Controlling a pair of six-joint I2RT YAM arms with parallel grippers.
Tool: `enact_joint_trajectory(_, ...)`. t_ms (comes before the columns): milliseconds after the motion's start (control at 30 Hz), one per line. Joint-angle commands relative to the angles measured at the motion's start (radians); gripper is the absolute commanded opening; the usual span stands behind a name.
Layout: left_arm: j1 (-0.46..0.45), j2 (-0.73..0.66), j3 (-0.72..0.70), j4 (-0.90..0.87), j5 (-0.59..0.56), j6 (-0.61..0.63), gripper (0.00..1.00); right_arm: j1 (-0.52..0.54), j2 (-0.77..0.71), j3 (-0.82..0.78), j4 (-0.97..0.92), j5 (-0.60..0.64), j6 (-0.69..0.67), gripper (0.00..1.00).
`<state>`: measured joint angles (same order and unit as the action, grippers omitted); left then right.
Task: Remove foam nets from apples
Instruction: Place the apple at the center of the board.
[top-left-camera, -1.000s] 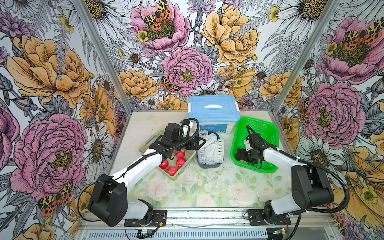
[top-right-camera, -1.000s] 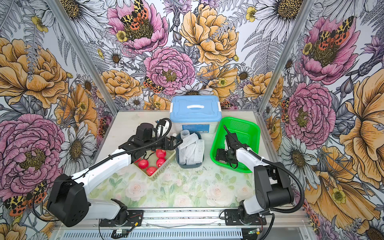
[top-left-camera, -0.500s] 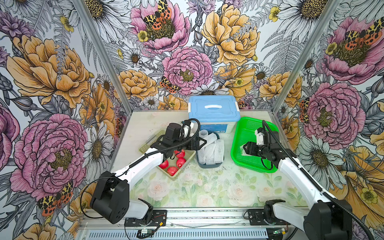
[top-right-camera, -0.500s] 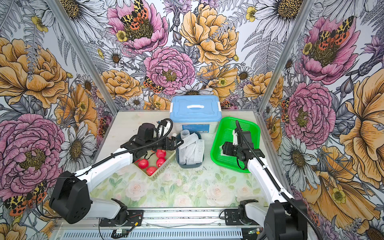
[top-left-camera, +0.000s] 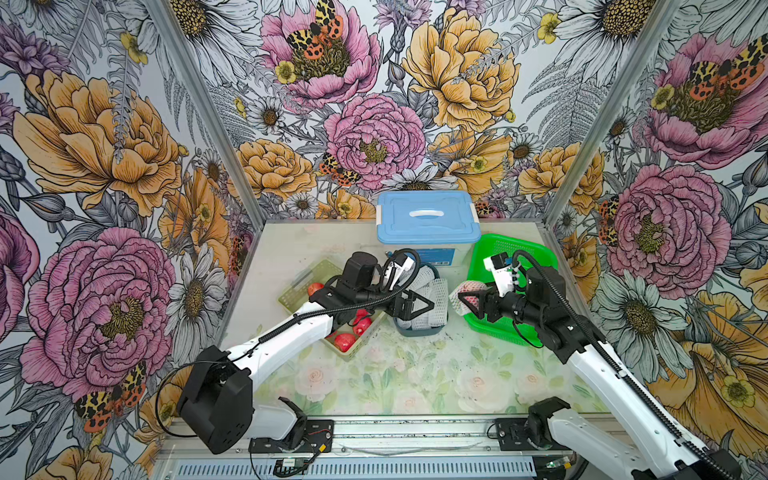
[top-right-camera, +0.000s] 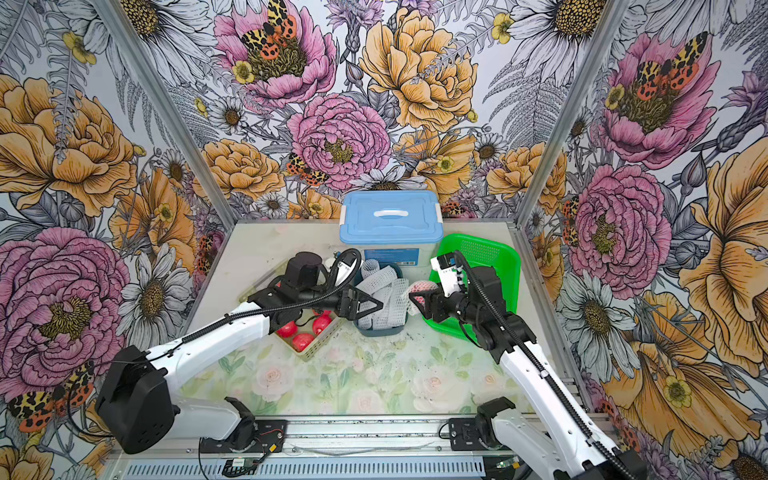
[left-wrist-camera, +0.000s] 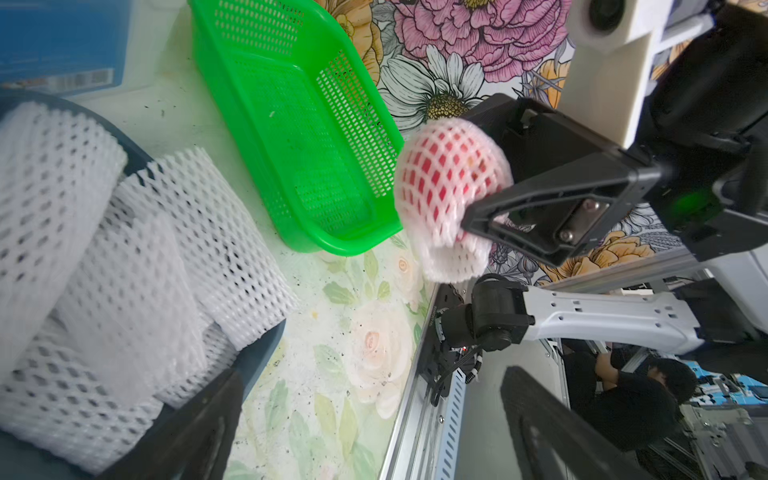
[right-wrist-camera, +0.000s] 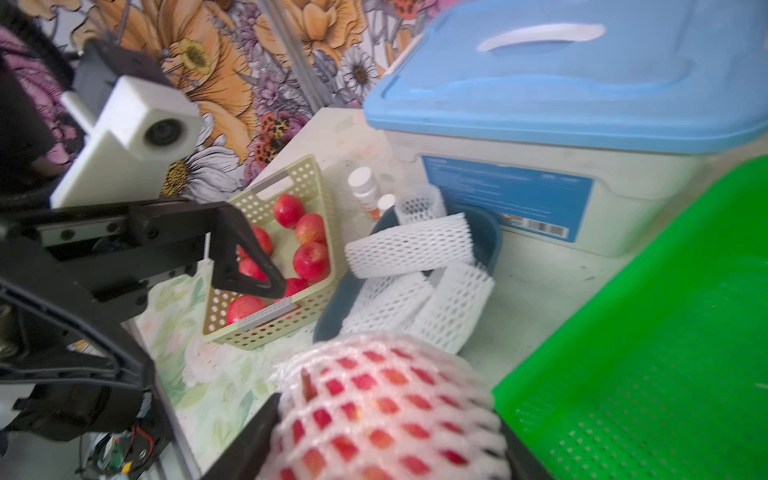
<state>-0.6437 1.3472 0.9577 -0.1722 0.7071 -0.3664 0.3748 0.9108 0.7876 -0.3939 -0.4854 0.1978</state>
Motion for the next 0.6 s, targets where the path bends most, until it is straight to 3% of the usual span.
enact_joint_trajectory(0, -0.023, -0.065, -0.078, 0.03, 0.008, -0.009, 0.99, 0.098, 0.007, -0.031, 0.064, 0.079, -0.055, 0.67)
enact_joint_trajectory(233, -0.033, -0.163, -0.217, 0.116, 0.022, -0.082, 0.99, 0.256, -0.005, -0.116, 0.224, 0.088, -0.033, 0.68)
enact_joint_trajectory(400, -0.029, -0.262, -0.278, 0.093, -0.079, -0.118, 0.99, 0.406, 0.036, -0.199, 0.245, 0.247, 0.011, 0.67)
enact_joint_trajectory(567, -0.04, -0.353, -0.347, 0.073, -0.13, -0.169, 0.99, 0.592, 0.031, -0.387, 0.42, 0.464, 0.162, 0.68)
